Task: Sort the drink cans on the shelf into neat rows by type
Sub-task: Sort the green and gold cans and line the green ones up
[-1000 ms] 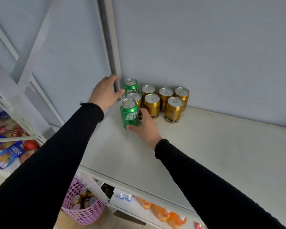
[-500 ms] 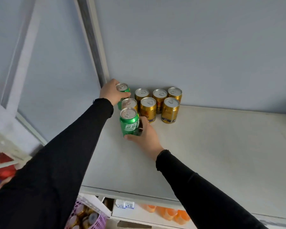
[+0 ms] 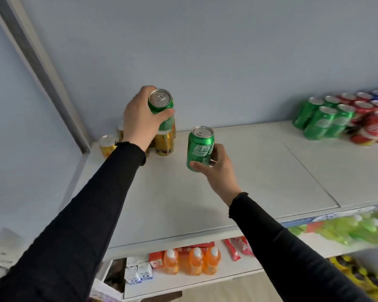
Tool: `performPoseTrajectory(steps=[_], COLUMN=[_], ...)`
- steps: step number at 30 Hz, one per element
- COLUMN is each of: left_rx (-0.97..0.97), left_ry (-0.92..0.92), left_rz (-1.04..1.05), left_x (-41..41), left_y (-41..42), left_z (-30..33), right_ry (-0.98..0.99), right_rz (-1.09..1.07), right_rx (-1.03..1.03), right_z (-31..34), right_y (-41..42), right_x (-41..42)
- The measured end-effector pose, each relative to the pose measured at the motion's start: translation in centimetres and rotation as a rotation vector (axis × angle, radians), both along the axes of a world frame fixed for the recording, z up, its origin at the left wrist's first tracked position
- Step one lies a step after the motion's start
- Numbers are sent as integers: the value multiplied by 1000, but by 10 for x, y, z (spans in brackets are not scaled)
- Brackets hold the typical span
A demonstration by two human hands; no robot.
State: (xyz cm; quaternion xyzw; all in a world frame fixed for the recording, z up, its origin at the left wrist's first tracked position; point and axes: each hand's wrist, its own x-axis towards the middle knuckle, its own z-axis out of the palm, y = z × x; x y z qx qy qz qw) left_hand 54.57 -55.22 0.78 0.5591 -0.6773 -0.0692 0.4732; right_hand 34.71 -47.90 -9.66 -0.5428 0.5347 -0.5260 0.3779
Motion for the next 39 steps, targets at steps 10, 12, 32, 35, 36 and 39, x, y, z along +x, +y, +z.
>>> performPoseTrajectory(steps=[10,12,32,35,36,39], left_rx=[189,225,331,322,323,304], left_ry=[103,98,-57,-85,-87,-110], left_rz=[-344,-371,-364,-343,-337,-301], left_x=[-268,-315,-507,-513,-515,-518], left_y=[34,42,-33,-41,-42,-41], left_z=[-33,-36,-66,-69,-70,-72], right_ry=[55,87,179,174,171,179], right_rz=[-235,-259,-288,-291,-290,-260], right_rx=[-5,4,44,33,33,19], right_z=[-11,-13,-25,-28,-28,-28], right_y=[52,59,-56,-68,-71,-73], right_x=[-263,-313,-496,-498,-498,-501])
